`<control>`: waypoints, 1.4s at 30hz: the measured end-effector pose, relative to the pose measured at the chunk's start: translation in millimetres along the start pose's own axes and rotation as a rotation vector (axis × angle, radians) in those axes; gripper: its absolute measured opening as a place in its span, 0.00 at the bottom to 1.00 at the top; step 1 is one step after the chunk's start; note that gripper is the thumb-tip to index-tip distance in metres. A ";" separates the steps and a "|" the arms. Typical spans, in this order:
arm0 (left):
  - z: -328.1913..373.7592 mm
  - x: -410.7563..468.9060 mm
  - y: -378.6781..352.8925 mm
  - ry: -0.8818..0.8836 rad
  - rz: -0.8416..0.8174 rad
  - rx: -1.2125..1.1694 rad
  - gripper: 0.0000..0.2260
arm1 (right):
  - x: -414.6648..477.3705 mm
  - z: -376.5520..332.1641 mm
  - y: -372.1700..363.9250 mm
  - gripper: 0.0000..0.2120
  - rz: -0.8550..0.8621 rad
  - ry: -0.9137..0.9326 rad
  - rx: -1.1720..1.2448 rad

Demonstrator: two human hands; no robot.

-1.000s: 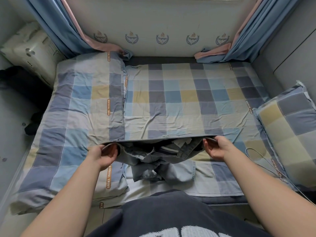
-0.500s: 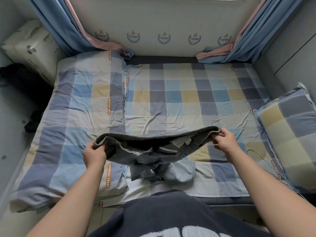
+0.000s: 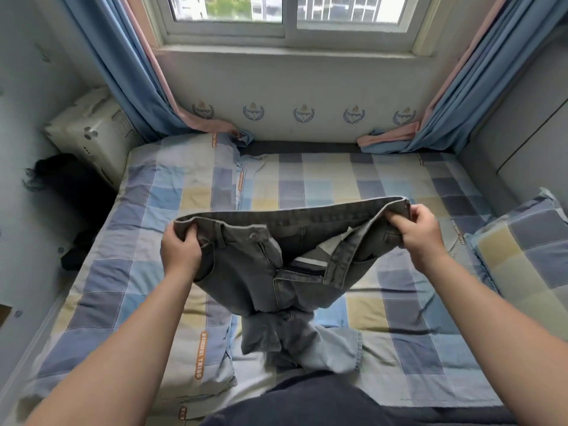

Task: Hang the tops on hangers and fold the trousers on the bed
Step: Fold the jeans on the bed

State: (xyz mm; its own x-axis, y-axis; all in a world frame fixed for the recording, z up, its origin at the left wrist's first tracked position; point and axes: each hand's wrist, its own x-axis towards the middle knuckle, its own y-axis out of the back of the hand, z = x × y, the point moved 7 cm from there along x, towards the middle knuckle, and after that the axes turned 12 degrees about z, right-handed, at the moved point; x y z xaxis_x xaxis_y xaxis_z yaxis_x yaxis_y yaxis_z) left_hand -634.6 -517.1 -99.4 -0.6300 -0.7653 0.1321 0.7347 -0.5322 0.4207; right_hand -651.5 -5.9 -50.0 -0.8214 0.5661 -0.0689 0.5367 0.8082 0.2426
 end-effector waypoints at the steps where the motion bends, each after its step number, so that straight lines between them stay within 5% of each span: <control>1: 21.3 11.1 -1.8 -0.040 0.013 -0.013 0.04 | 7.2 -23.0 -2.2 0.07 0.011 0.027 0.029; 8: 210.2 80.4 5.5 -0.254 0.111 -0.265 0.06 | 46.2 -216.3 -6.0 0.07 0.040 0.169 0.246; 19: 466.9 132.0 73.5 -0.449 0.173 -0.462 0.06 | 62.6 -452.8 33.3 0.05 -0.036 0.130 0.389; 25: 513.4 161.5 110.8 -0.453 0.154 -0.517 0.06 | 68.5 -509.3 52.4 0.13 0.011 0.196 0.353; 32: 555.2 165.4 146.3 -0.602 0.159 -0.542 0.08 | 52.6 -557.3 59.7 0.07 0.023 0.315 0.335; 42: 536.3 172.5 137.6 -0.556 0.188 -0.450 0.08 | 54.6 -562.7 61.8 0.16 0.108 0.355 0.252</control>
State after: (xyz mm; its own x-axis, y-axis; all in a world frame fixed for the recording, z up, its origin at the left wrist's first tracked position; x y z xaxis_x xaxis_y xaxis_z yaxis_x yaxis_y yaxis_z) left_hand -777.1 -528.1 462.6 -0.4298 -0.6256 0.6511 0.8000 -0.5982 -0.0467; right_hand -771.8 -16.4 505.7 -0.7496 0.5944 0.2912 0.6173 0.7865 -0.0163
